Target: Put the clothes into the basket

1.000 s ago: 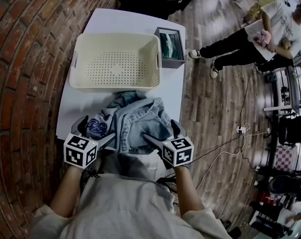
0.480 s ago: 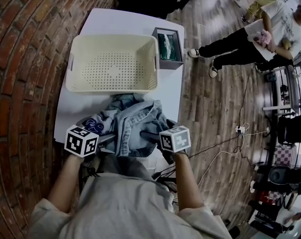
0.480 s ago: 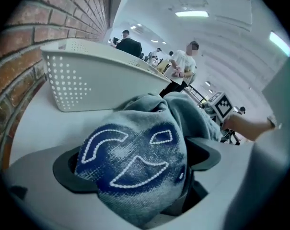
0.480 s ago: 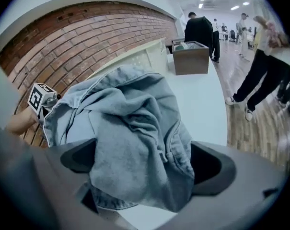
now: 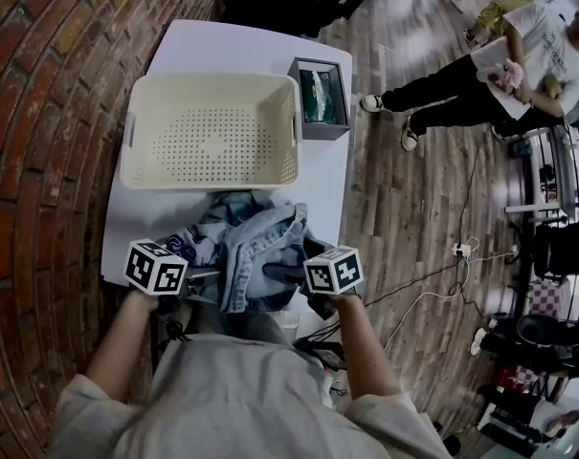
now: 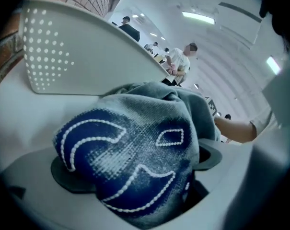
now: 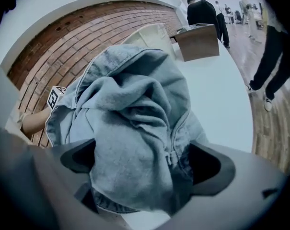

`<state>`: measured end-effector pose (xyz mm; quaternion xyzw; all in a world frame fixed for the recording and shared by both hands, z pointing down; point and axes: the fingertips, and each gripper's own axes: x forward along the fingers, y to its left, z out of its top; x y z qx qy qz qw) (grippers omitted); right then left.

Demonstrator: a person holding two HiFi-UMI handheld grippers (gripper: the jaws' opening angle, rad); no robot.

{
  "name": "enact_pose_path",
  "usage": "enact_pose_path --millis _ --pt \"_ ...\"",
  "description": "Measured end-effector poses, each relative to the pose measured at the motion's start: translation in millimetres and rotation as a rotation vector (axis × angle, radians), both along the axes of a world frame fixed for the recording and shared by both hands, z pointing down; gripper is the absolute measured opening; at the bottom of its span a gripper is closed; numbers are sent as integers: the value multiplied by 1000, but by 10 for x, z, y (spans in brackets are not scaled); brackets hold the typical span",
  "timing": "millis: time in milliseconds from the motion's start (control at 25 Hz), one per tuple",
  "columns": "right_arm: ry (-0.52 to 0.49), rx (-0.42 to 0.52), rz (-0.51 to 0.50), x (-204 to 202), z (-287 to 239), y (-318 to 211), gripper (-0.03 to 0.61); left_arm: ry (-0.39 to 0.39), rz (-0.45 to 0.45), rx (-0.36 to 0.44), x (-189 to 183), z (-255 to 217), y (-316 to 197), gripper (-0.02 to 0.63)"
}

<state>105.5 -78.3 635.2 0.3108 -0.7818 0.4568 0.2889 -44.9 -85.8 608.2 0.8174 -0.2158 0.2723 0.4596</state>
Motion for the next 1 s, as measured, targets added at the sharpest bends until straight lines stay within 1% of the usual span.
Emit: enact_pose_path --millis 120,160,320,400,480,600,720,840,1000 --pt "-43 14 -43 -149 -33 27 581 33 38 -22 84 20 19 577" --pt "-63 16 -63 -208 -44 32 571 37 49 -24 114 24 18 578" --pt "-136 9 -125 -338 -97 62 514 51 80 -25 197 6 31 586" --pt "-177 0 -147 -431 -177 131 472 70 86 -18 220 -72 89 586" --pt "-210 -8 -165 -507 -263 201 447 93 83 -8 231 -161 153 585" --pt "-245 -16 -180 -563 -284 224 426 124 91 6 257 -189 159 583" --pt "-277 -11 -188 -606 -247 227 391 147 138 12 315 -152 151 579" --pt "-322 11 -170 -656 -273 263 361 178 172 12 335 -183 182 562" --pt "-351 37 -161 -727 -415 352 333 217 158 3 312 -311 293 545"
